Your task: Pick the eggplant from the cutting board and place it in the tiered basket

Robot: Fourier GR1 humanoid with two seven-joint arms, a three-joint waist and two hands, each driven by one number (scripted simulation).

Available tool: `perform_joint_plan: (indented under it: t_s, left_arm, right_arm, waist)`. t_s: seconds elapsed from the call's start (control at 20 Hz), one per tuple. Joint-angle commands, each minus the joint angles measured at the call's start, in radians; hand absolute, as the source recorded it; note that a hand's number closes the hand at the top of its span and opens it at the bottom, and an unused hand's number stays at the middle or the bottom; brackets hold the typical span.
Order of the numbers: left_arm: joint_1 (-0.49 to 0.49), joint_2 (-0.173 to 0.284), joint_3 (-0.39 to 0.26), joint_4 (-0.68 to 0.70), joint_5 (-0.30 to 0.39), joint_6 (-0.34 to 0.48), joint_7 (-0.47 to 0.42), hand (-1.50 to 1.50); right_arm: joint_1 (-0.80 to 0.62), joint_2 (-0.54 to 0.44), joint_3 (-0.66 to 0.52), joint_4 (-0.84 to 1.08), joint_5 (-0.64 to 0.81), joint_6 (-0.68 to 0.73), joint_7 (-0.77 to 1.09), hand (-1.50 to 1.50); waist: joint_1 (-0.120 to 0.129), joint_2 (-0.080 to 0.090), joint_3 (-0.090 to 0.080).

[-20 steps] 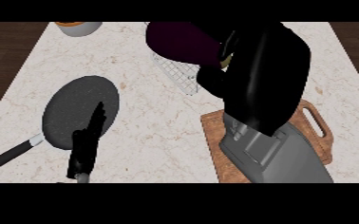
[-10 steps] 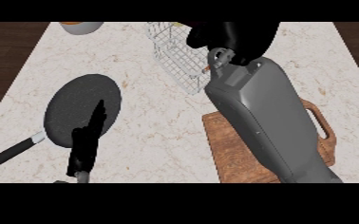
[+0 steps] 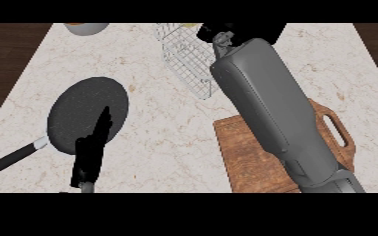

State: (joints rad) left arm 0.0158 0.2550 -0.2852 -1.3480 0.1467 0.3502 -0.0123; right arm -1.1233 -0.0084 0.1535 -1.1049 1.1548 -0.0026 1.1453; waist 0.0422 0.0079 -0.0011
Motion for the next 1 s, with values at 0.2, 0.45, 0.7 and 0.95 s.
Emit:
perform_joint_plan:
  t_s: [0.2,0.45,0.7,0.95]
  left_arm:
    - [-0.009,0.011,0.009,-0.025,0.005,-0.019,0.039,0.00]
    - [0.003,-0.021,-0.021,0.010,-0.023,-0.010,-0.005,0.00]
    - [-0.045,0.005,0.024,0.023,0.006,-0.042,0.014,0.00]
    - [-0.008,0.005,0.023,0.007,-0.013,-0.024,0.000,0.00]
  right_arm:
    - [-0.012,0.008,-0.071,0.178,-0.066,-0.285,0.084,1.50]
    - [0.025,0.008,-0.136,0.168,-0.204,-0.478,0.023,-1.50]
    - [0.085,0.008,-0.107,0.166,-0.291,-0.733,-0.103,-1.50]
    - [0.062,0.008,-0.062,0.134,-0.302,-0.912,-0.126,-1.50]
  waist:
    - [0.014,0.005,0.001]
    - [0.029,0.009,0.001]
    - [0.025,0.008,0.002]
    - [0.001,-0.003,0.001]
